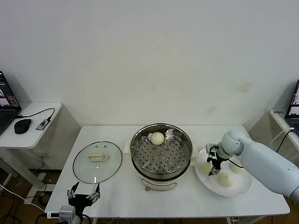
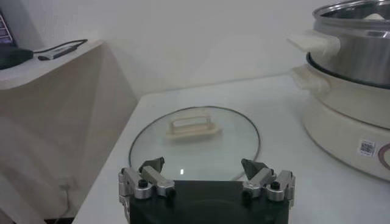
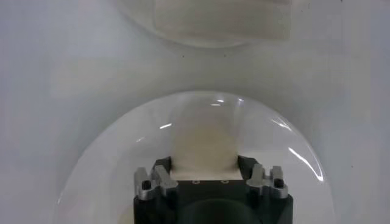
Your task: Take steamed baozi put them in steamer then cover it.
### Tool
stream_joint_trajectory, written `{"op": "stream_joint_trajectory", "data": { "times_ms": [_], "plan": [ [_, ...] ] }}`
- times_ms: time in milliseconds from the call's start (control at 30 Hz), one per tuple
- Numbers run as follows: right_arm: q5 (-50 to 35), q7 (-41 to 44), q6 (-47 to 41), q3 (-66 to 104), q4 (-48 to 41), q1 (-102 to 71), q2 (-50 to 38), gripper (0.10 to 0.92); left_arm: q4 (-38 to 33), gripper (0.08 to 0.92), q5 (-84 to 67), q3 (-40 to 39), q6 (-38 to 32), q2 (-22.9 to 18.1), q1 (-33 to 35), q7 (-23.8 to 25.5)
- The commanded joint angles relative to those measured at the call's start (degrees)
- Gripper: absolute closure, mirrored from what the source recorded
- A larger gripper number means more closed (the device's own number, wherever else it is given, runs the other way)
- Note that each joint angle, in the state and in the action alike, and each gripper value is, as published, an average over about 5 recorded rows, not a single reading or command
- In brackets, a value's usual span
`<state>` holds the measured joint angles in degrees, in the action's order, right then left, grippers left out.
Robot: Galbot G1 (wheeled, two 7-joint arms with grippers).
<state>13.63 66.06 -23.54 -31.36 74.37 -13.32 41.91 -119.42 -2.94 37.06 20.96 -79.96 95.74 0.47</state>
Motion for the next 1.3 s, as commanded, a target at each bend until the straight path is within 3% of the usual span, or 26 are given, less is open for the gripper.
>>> {"op": "stream_joint_trajectory", "data": {
  "times_ms": [33,567,900,1100,1300],
  "plan": [
    [-1.8,0.9,-1.1,-0.3,1.5,2.1,-2.1,0.41,-0.1,0.177,0.0,-0.1,0.0,0.0,-0.2,0.0],
    [-24.1,8.0,-8.8,-24.1,17.1,41.6,-10.3,0.414,-3.0,0.177,0.9,0.1,0.4,0.3,-1.4,0.4],
    [-34.6,9.0,-13.2,-33.4,17.1,55.8,-1.1,0.414,-5.2,0.177,0.9,0.9,0.5,0.5,-0.6,0.4],
    [-39.7,7.5,-16.7,-33.6,14.2,54.7,8.3,0.414,-5.7,0.177,0.7,1.0,0.6,0.4,-0.6,0.3],
    [-39.5,6.1,-17.9,-32.6,8.5,50.3,17.3,0.414,-6.1,0.177,0.7,1.0,0.6,0.5,-0.6,0.2]
  ]
}}
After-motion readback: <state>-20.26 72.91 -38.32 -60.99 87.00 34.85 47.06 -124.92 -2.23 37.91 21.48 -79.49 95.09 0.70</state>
